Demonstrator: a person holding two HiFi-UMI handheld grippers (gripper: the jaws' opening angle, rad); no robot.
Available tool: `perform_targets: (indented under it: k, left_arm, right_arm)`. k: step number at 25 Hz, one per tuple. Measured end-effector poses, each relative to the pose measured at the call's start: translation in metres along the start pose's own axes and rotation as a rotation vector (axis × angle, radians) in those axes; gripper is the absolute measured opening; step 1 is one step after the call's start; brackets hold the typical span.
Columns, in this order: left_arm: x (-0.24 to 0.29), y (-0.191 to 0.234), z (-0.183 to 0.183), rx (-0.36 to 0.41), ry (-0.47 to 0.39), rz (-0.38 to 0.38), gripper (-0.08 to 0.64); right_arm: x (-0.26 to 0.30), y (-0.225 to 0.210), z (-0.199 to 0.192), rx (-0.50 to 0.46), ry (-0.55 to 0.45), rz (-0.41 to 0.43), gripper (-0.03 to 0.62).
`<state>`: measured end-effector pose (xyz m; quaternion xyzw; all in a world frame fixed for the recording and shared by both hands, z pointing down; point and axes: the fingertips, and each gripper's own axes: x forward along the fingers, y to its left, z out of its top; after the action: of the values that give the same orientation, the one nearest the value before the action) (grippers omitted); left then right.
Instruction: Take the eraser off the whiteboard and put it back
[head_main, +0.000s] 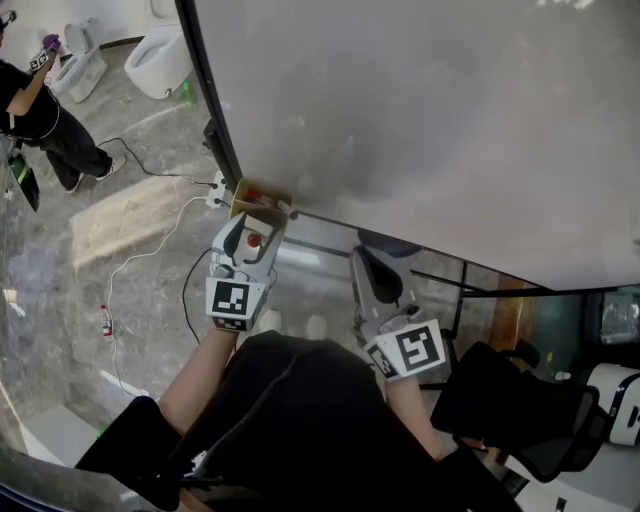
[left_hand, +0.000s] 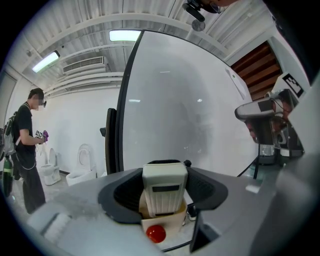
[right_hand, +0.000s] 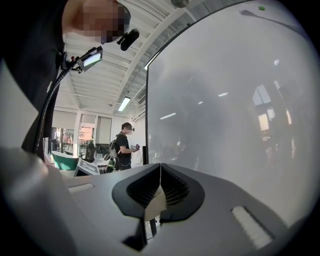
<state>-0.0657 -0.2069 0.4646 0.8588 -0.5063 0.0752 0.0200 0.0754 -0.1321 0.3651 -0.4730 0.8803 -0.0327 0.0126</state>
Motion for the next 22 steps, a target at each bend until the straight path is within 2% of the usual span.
perform_targets:
  k: [8,11,22]
  left_arm:
    - [0.006,0.001,-0.013,0.025,0.030,-0.013,0.270]
    - [0.008,0.002,-0.015,0.007,0.030,-0.007,0.270]
    - [0.015,0.000,-0.027,0.020,0.036,-0.010,0.270]
  right_arm:
    - [0.016,0.012,-0.003,-0.001,0.010,0.039,0.011]
    - [0.018,0.013,-0.005,-0.001,0.016,0.039,0.011]
    - [0.021,0.011,-0.008,-0.009,0.031,0.036,0.011]
